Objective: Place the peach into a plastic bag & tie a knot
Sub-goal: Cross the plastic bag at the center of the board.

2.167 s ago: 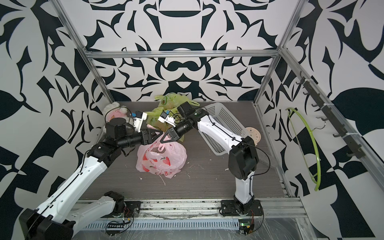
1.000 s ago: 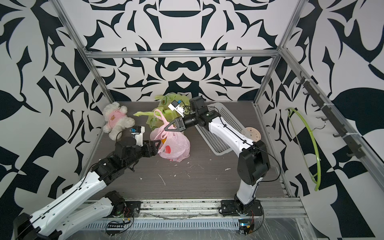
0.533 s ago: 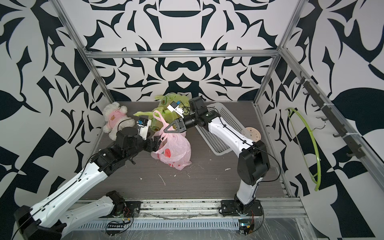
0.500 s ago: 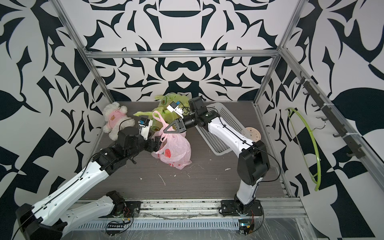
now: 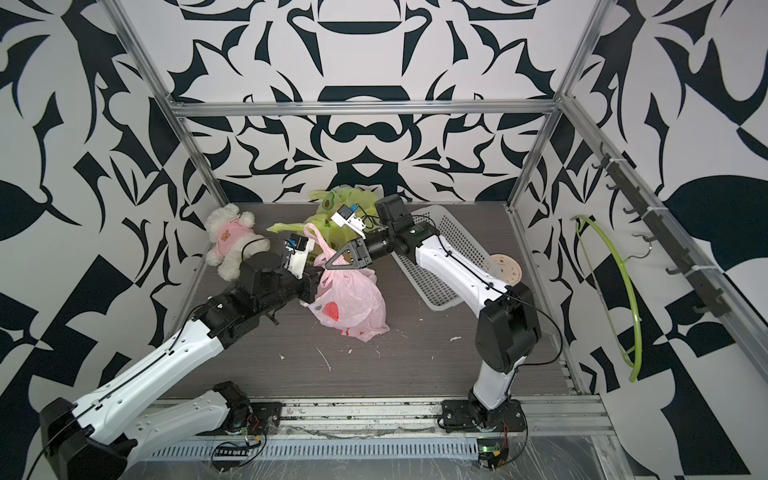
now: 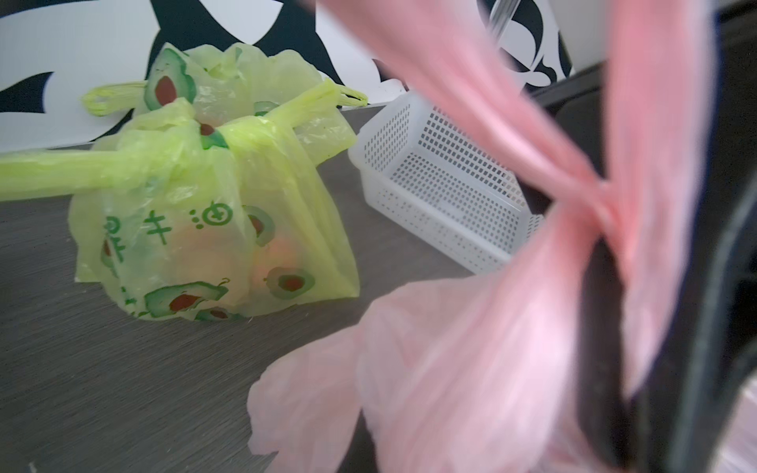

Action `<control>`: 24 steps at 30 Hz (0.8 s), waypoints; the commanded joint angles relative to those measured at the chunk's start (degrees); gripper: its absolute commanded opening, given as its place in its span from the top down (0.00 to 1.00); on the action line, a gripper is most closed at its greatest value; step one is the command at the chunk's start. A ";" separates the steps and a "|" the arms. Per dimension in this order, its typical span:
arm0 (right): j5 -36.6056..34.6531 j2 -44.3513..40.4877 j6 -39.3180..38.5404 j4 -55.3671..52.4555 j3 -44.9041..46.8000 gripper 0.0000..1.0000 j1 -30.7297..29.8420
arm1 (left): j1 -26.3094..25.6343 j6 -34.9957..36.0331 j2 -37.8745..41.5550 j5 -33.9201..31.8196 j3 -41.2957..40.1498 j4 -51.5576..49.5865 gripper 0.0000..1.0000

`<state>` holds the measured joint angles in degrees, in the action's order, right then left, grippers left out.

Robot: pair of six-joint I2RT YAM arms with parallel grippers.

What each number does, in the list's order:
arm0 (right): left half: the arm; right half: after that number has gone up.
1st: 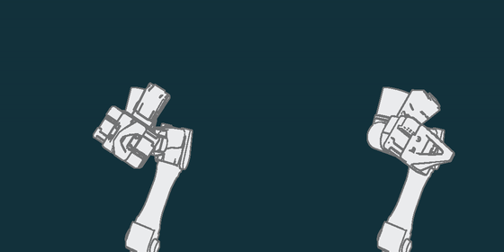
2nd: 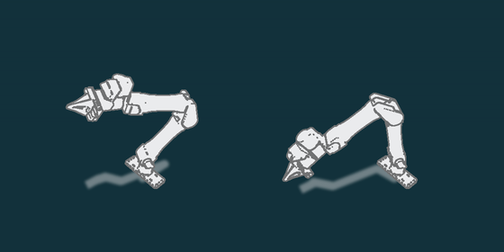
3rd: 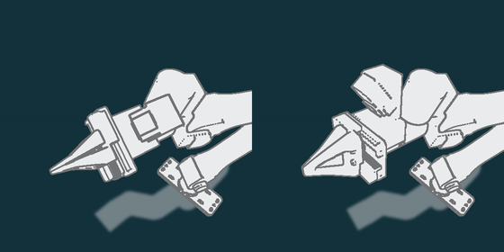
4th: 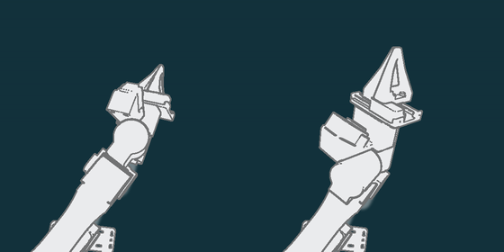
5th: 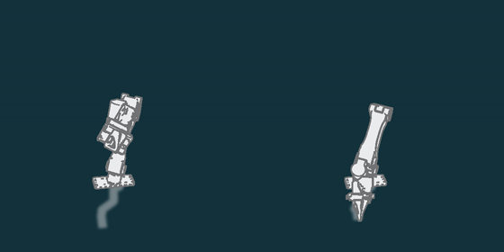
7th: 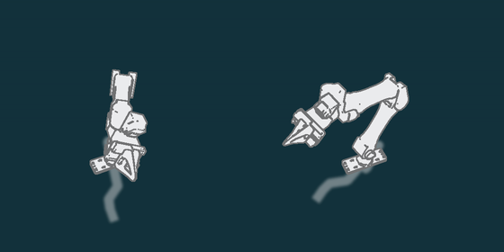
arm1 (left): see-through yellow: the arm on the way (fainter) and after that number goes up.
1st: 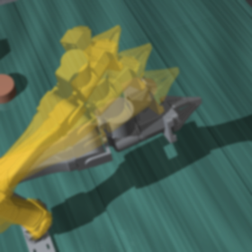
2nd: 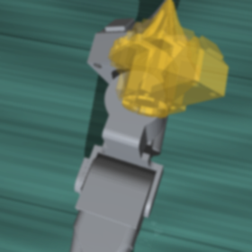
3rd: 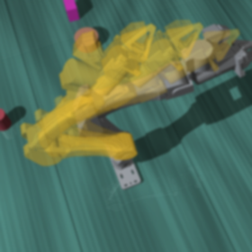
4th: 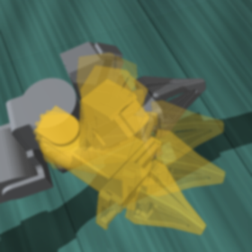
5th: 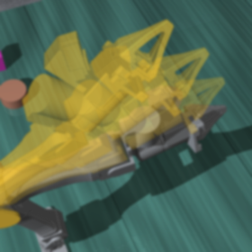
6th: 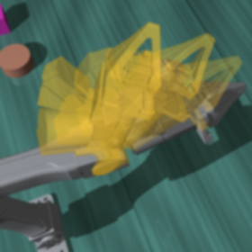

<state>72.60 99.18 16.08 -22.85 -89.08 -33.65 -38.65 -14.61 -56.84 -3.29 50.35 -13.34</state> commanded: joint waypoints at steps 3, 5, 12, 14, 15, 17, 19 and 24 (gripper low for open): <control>-4.57 -3.45 -8.46 -12.27 -3.02 0.97 -0.30 | 0.16 -2.66 4.29 -8.54 2.74 -7.95 1.00; -6.45 -3.79 -9.99 -14.76 -3.55 0.95 -0.44 | 0.16 -3.20 5.21 -9.56 3.41 -9.40 1.00; -10.48 -4.41 -12.86 -19.30 -4.47 0.87 -1.79 | 0.16 -4.46 4.74 -9.58 4.89 -12.04 1.00; -11.78 -4.17 -14.23 -21.58 -5.09 0.85 -2.50 | 0.16 -4.63 4.55 -9.84 5.23 -12.19 1.00; -12.09 -4.08 -14.60 -22.23 -5.18 0.85 -2.91 | 0.16 -4.64 4.48 -9.74 5.34 -12.18 1.00; -13.15 -3.91 -15.08 -23.01 -5.25 0.85 -3.90 | 0.16 -4.64 4.28 -9.14 5.64 -12.22 1.00; -14.18 -3.45 -15.66 -24.01 -5.62 0.86 -4.73 | 0.16 -4.64 3.98 -8.81 5.94 -12.29 1.00; -16.15 -2.43 -13.88 -22.60 -5.90 0.87 -6.05 | 0.16 -4.89 3.28 -7.03 5.91 -12.10 1.00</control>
<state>58.02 96.84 2.37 -45.01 -92.64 -39.05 -38.85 -18.87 -53.23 -10.74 54.87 -25.21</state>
